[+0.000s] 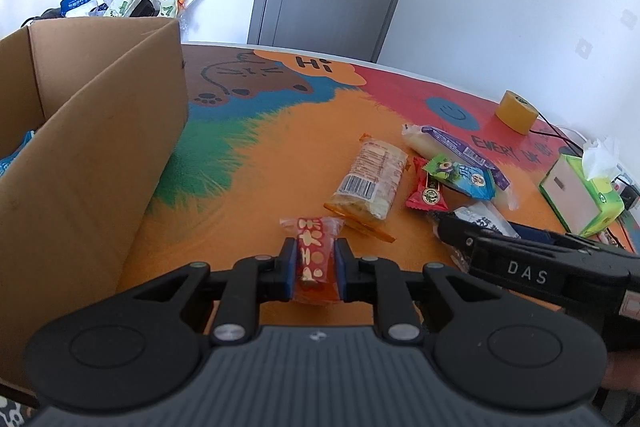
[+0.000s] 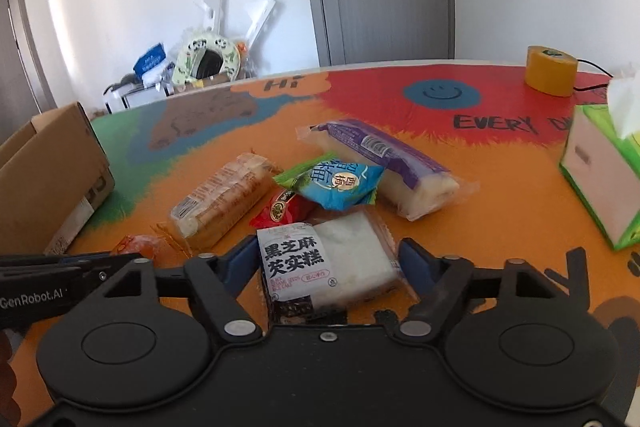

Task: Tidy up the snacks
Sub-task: 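Grasp the red-and-white snack with the left gripper while the right grasps the white cake packet, then carry both snacks over the box and open both grippers to drop them, then withdraw both grippers from the box toward the tan bread stick and blue bag, then grasp the tan bread stick with the left gripper while the right grasps the blue snack bag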

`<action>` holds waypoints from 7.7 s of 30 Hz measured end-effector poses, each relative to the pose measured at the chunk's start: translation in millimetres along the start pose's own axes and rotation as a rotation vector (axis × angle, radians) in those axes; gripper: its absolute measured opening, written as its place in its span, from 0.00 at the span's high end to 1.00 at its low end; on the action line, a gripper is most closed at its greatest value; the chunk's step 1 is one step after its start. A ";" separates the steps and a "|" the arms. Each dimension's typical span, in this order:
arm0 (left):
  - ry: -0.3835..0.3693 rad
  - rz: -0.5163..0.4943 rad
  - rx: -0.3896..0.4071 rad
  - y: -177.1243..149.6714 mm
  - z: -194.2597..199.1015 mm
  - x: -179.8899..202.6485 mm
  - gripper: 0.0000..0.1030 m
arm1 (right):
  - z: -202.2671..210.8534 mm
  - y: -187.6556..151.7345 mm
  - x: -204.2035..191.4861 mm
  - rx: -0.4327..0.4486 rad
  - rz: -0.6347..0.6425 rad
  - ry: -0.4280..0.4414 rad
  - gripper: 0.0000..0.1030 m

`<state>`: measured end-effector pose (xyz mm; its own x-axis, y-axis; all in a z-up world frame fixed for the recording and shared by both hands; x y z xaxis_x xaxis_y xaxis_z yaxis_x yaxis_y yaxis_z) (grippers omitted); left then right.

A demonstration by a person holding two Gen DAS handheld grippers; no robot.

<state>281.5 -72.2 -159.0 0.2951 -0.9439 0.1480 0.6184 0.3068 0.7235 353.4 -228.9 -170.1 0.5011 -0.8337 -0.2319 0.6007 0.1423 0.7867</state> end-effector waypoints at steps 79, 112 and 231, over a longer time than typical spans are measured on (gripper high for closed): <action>0.076 0.133 0.312 42.4 156.0 -137.4 0.84 | 91.7 33.3 -164.6 0.208 0.044 0.200 0.41; 0.097 0.229 0.248 68.5 121.5 -188.4 0.74 | 32.0 66.1 -232.1 0.150 0.097 0.256 0.41; 0.040 -0.074 -0.030 47.3 -46.6 32.6 0.30 | -15.7 20.3 17.5 -0.024 -0.215 0.033 0.57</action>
<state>354.3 -82.8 -151.3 0.2766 -0.9586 0.0677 0.6607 0.2408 0.7110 384.1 -232.3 -167.3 0.3797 -0.8284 -0.4117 0.7102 -0.0241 0.7036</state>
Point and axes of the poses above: each gripper's, at about its wrist camera, not at the fingertips, and z roughly against the way its jaws point, x to its right, y to its top, the point moved 7 cm from there along -z, roughly the way its jaws point, and after that the axes turned 6 degrees about y, right-handed, at the moved point
